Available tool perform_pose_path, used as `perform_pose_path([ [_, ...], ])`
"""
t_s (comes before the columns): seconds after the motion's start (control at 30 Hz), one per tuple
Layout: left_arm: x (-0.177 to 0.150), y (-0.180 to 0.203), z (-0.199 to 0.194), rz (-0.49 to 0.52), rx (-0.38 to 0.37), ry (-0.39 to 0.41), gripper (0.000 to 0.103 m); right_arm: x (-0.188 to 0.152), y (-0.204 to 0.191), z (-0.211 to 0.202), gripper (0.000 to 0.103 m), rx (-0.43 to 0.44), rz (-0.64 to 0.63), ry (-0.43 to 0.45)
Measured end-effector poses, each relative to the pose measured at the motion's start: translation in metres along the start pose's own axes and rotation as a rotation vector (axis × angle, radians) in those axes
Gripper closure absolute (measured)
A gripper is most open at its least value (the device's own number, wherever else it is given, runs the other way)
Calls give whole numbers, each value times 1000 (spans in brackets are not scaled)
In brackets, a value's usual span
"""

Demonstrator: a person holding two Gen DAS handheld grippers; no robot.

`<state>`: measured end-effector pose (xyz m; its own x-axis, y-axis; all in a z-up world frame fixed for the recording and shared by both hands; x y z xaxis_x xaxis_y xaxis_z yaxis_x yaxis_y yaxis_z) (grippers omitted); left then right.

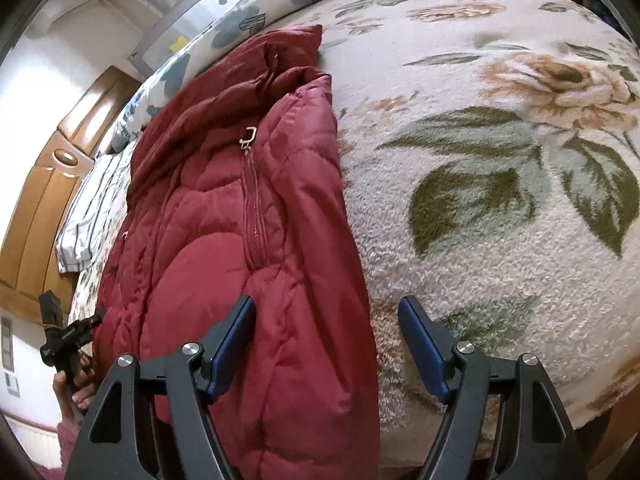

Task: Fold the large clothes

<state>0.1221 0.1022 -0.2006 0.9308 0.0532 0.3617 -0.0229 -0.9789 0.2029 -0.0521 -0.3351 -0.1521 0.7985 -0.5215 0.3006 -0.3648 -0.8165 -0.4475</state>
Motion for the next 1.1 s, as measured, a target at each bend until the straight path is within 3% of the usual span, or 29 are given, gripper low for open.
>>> perform_pose_path([
  [0.17, -10, 4, -7, 33, -38, -18, 21, -8, -7, -2, 31, 32, -38, -23],
  [0.23, -16, 8, -12, 47, -65, -22, 22, -13, -15, -3, 43, 72, -59, -35],
  [0.5, -35, 17, -15, 117, -64, -26, 23, -28, -24, -9, 43, 83, -136, -61],
  [0.6, -35, 24, -16, 138, -86, -28, 37, -31, -24, -11, 43, 100, -126, -51],
  [0.77, -33, 30, -15, 160, -93, -21, 51, -31, -25, -3, 47, 122, -117, -45],
  [0.83, -33, 30, -18, 153, -100, -5, 66, -31, -27, -3, 62, 127, -123, -43],
  [0.93, -34, 27, -23, 138, -116, 12, 77, -32, -35, -5, 74, 125, -163, -40],
  [1.1, -35, 27, -41, 150, -111, 43, 84, -32, -45, -14, 80, 117, -207, -25],
])
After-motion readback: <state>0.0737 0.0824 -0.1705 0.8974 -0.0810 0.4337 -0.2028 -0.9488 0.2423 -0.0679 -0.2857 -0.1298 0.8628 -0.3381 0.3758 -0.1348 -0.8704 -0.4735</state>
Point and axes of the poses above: each gripper's, at about its wrist camera, not at the fingertips, and z roughly the way its jaws point, y to its right, x to its top, the point moved 7 cm from there along z, roughly the way its jaws point, and after that the axes turned 9 degrees about x, right-handed, at the moved point
